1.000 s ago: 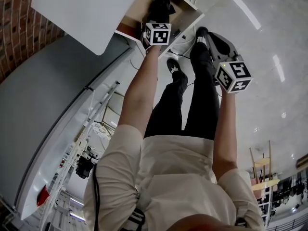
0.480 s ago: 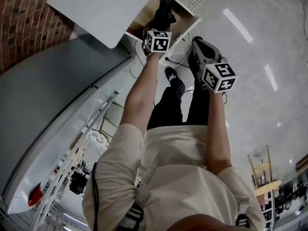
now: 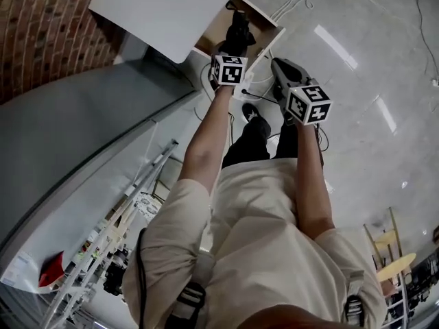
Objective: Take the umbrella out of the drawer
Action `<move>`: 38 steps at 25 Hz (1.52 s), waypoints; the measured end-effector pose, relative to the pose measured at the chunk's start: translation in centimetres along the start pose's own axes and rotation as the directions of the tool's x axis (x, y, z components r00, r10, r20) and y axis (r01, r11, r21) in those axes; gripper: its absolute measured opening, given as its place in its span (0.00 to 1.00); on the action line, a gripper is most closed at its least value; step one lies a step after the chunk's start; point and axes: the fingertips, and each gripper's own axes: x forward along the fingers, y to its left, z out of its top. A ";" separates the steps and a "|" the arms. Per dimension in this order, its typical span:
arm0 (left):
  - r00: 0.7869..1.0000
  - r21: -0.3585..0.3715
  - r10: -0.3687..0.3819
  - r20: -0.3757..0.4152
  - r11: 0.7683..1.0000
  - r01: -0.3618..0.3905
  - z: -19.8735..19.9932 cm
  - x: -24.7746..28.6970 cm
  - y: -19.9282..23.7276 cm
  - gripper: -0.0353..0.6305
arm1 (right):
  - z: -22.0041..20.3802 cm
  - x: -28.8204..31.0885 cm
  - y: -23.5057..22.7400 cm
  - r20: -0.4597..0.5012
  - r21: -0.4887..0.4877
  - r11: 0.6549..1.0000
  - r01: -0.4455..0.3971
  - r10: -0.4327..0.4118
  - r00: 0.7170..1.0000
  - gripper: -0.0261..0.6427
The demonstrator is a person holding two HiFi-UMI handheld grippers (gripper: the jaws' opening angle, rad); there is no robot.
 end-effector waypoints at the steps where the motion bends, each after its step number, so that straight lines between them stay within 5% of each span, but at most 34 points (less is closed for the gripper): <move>1: 1.000 0.002 -0.001 0.009 1.000 0.001 0.2 -0.8 0.0 0.44 | 0.1 -0.1 0.2 0.004 0.000 1.000 0.003 -0.003 1.000 0.14; 23: 0.975 -0.095 -0.015 0.222 0.995 0.037 5.1 -15.4 -5.6 0.44 | 6.5 -5.7 5.8 0.071 -0.194 0.981 -0.022 0.036 0.997 0.14; 38: 0.909 -0.206 0.049 0.414 0.978 0.041 8.7 -24.7 -3.2 0.44 | 6.6 -8.1 9.1 0.052 -0.344 0.938 -0.052 0.074 0.996 0.14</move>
